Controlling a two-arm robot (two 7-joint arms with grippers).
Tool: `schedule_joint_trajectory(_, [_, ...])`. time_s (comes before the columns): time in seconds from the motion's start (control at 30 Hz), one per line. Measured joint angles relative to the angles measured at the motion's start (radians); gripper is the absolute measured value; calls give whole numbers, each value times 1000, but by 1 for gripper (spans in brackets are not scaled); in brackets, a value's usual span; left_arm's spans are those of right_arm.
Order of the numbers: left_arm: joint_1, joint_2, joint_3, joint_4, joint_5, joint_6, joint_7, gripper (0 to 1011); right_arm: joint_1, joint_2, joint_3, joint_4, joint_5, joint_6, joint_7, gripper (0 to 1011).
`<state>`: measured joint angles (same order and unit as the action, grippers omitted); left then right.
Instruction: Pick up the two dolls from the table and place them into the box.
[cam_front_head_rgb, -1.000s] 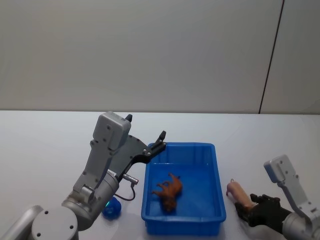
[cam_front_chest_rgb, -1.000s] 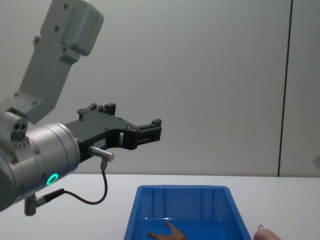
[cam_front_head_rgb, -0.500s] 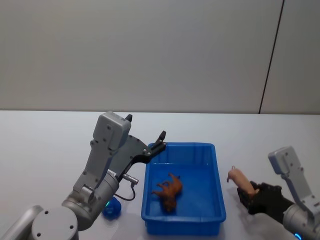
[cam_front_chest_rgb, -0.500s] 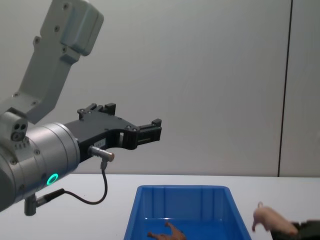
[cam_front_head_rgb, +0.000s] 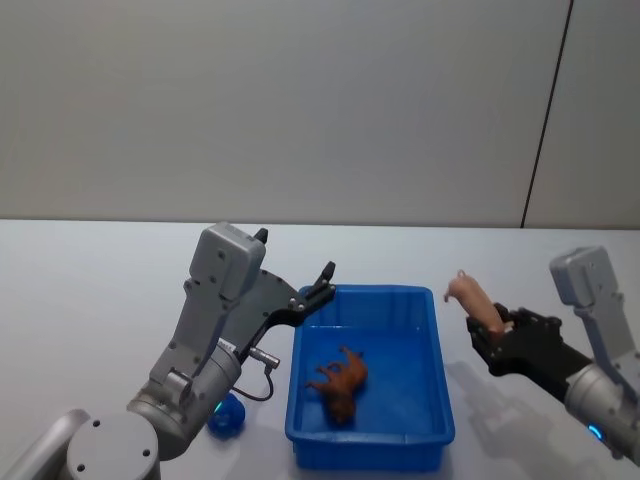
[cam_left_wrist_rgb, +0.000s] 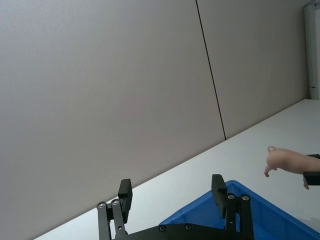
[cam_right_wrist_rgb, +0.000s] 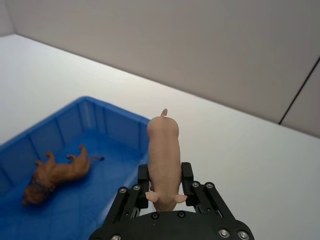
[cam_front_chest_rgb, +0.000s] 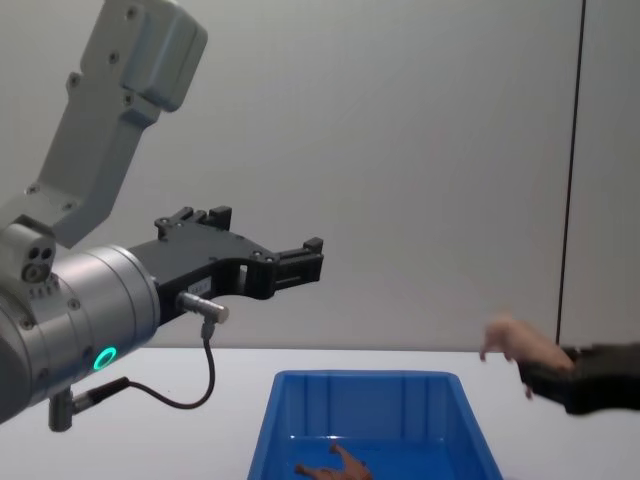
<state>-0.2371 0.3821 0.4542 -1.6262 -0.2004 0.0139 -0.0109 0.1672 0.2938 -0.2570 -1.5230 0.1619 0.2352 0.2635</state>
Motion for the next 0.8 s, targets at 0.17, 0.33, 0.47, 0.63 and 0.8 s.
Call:
schedule_joint_trajectory(0.17, [0,0,0,0,0,0,0,1001,15,-5,-3,-13,-5,-15,36,366])
schedule_joint_trajectory(0.33, [0,0,0,0,0,0,0,1001,32,-15,-14,-18,-15,-7,77,366])
schedule_joint_trajectory(0.47, [0,0,0,0,0,0,0,1001,44,-26,-26,-14,-29,9,105,366])
schedule_joint_trajectory(0.63, [0,0,0,0,0,0,0,1001,55,-40,-44,3,-54,28,131,380])
schedule_joint_trajectory(0.8, [0,0,0,0,0,0,0,1001,63,-55,-62,25,-77,44,143,518])
